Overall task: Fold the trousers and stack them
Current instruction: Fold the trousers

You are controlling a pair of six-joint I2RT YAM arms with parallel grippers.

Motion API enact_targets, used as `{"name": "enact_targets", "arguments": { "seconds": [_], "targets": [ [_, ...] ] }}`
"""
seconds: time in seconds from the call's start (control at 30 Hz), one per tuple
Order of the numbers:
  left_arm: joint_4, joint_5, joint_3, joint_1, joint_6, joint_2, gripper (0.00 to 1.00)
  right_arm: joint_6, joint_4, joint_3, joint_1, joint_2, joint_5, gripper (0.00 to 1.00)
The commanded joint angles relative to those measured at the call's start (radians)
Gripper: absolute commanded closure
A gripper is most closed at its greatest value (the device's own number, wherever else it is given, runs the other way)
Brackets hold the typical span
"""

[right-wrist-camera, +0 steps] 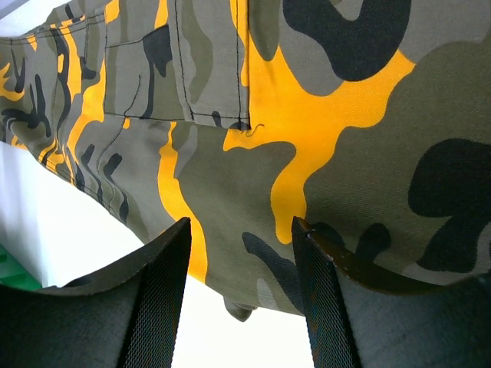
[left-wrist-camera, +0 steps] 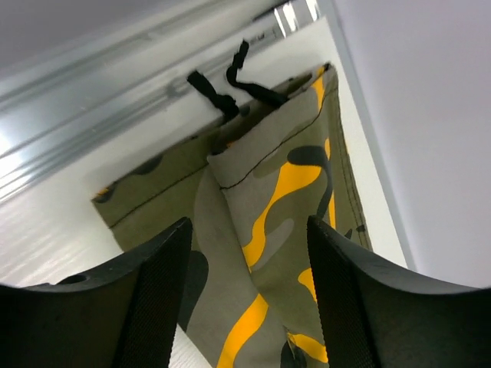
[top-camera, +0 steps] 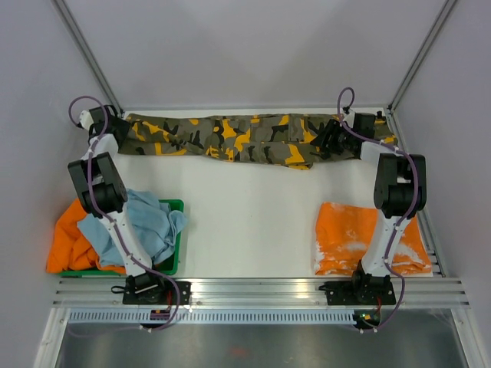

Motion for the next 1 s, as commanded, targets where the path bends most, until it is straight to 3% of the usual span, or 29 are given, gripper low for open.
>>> {"name": "enact_targets", "arguments": {
  "seconds": [0.0, 0.4, 0.67, 0.83, 0.97],
  "targets": [
    [0.108, 0.117, -0.005, 0.0, -0.085, 0.061, 0.34, -0.038, 0.029, -0.012, 0.007, -0.056, -0.02, 0.38],
    [0.174, 0.16, 0.065, 0.0, -0.158, 0.19, 0.44, -0.029, 0.027, -0.006, 0.007, -0.05, -0.009, 0.38],
    [0.207, 0.179, 0.098, 0.0, -0.162, 0.213, 0.97, -0.033, 0.015, -0.006, 0.005, -0.047, -0.003, 0.39],
    [0.129, 0.137, 0.122, 0.0, -0.086, 0.132, 0.98, -0.032, 0.01, -0.005, 0.007, -0.053, -0.003, 0.39],
    [-0.061, 0.068, 0.19, 0.0, 0.009, 0.046, 0.98, -0.035, 0.004, -0.017, 0.007, -0.061, 0.001, 0.38]
  ]
}}
